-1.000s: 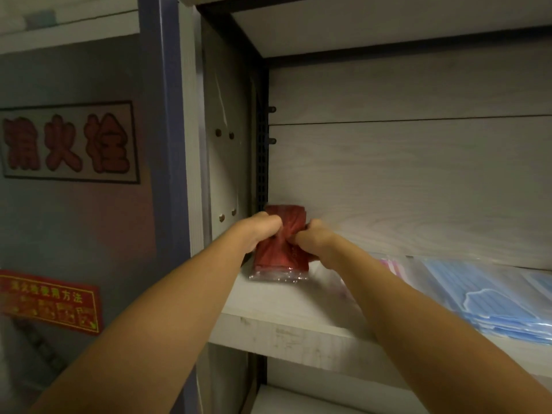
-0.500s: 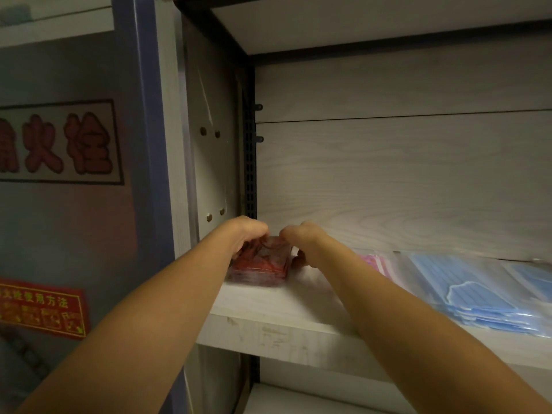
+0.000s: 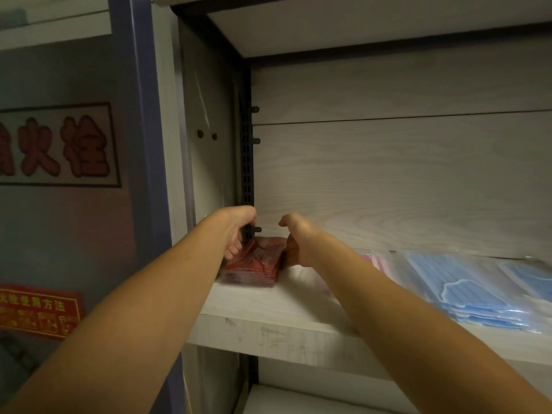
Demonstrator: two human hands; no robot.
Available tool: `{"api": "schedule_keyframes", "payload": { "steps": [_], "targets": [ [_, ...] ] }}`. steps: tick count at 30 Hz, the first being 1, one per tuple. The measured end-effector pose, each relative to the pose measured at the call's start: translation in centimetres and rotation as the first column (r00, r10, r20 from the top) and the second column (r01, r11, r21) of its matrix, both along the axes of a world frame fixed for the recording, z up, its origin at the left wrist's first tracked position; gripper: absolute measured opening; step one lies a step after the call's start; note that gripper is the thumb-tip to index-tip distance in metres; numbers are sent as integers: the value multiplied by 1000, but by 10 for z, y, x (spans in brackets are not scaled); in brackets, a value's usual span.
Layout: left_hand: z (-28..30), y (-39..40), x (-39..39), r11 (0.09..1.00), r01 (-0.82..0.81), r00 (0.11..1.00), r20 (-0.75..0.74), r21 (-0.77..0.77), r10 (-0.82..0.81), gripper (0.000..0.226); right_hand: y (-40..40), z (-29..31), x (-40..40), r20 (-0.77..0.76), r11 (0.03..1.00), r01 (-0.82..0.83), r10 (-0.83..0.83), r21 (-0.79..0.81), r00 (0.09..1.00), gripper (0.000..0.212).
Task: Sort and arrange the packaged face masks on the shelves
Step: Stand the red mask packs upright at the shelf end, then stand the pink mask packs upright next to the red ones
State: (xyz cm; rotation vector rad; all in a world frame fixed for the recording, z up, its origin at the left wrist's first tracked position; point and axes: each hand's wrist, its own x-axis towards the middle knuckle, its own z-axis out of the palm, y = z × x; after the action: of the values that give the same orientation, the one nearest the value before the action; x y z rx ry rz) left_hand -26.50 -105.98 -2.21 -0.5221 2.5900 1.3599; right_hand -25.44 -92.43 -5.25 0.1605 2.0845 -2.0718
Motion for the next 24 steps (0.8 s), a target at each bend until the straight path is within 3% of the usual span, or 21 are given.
{"api": "schedule_keyframes", "payload": {
  "steps": [4,8,10,15,19,24],
  "targets": [
    [-2,-5,-6,1000,6,1000,-3,25,-6,70,-1,-2,-3,24,1000,-7,8,-7,1000,73],
    [-4,-2,-3,1000,16,1000,-27,-15,-16,67,3,-4,-7,3,999,-1,2,-34,1000,60],
    [-2,0,4,999,10,999,-53,-40,-13,62,5,-6,-6,-23,1000,-9,9,-7,1000,41],
    [7,11,24,998,19,987,-158,57,-10,23,12,-5,-4,-221,969,136,-90,206,971,32],
    [16,17,23,990,66,937,-349,124,-18,52,36,12,7,-304,954,237,-174,185,937,13],
    [19,38,31,991,129,899,-424,30,-104,55,84,22,31,-358,869,388,-272,307,893,16]
  ]
}}
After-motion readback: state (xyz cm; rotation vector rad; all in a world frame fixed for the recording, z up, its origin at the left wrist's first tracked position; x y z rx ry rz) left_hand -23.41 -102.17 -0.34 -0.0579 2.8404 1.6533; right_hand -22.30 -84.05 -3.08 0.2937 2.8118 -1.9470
